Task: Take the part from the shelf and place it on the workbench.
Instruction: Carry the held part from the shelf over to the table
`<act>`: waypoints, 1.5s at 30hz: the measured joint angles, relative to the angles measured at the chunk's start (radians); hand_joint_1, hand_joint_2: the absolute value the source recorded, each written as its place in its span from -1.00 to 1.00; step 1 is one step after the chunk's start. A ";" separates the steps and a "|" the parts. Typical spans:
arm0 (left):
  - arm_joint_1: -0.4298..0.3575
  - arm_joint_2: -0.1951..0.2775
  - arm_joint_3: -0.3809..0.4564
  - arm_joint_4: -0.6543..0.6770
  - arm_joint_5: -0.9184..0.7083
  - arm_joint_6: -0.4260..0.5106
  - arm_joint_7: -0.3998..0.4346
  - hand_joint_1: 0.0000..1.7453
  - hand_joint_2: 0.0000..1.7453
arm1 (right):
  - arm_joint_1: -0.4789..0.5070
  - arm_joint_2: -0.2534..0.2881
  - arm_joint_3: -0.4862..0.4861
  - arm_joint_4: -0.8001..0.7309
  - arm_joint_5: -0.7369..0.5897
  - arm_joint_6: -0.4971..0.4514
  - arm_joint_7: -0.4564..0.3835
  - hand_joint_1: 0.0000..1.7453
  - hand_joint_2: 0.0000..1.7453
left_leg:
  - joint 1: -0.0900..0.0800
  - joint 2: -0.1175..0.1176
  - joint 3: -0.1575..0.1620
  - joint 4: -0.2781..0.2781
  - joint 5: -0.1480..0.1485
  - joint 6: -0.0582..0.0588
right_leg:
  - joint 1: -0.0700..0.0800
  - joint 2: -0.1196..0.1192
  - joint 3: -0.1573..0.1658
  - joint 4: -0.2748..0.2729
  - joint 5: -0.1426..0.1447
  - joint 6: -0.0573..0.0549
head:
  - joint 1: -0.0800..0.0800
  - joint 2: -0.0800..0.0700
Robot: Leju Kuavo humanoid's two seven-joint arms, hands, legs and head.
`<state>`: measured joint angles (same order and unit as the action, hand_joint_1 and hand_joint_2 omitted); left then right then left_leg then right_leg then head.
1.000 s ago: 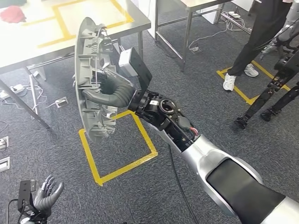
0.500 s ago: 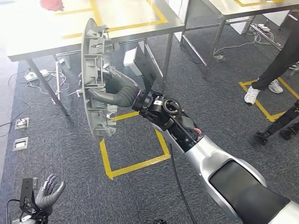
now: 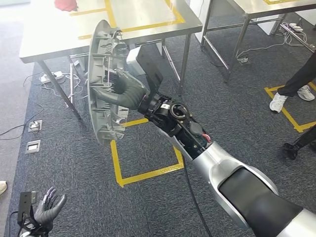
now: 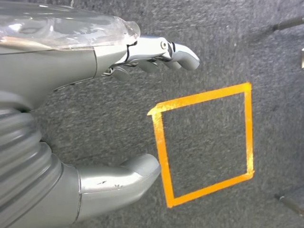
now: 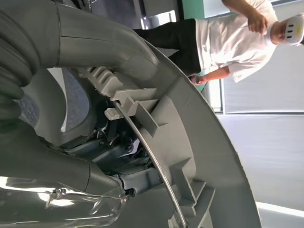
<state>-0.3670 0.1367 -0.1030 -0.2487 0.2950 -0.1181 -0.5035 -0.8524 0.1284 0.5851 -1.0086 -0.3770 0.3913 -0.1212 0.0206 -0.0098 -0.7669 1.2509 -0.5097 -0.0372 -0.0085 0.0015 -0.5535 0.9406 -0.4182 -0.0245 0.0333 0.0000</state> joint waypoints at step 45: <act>0.017 -0.005 -0.001 0.000 0.025 -0.026 0.010 -1.00 1.00 | 0.086 -0.190 -0.130 -0.247 -0.072 -0.005 0.082 1.00 1.00 | -0.004 0.007 0.155 -0.287 0.105 0.029 | 0.005 -0.011 0.003 0.002 -0.015 0.038 | 0.002 0.000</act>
<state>-0.3500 0.1319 -0.1041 -0.2487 0.3204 -0.1440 -0.4932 -0.7659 -0.0620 0.4555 -1.2557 -0.4493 0.3865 -0.0397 0.0169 -0.0029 -0.6120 0.9641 -0.4043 -0.0082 -0.0037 -0.0096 -0.5503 0.9425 -0.4331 0.0131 0.0357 0.0000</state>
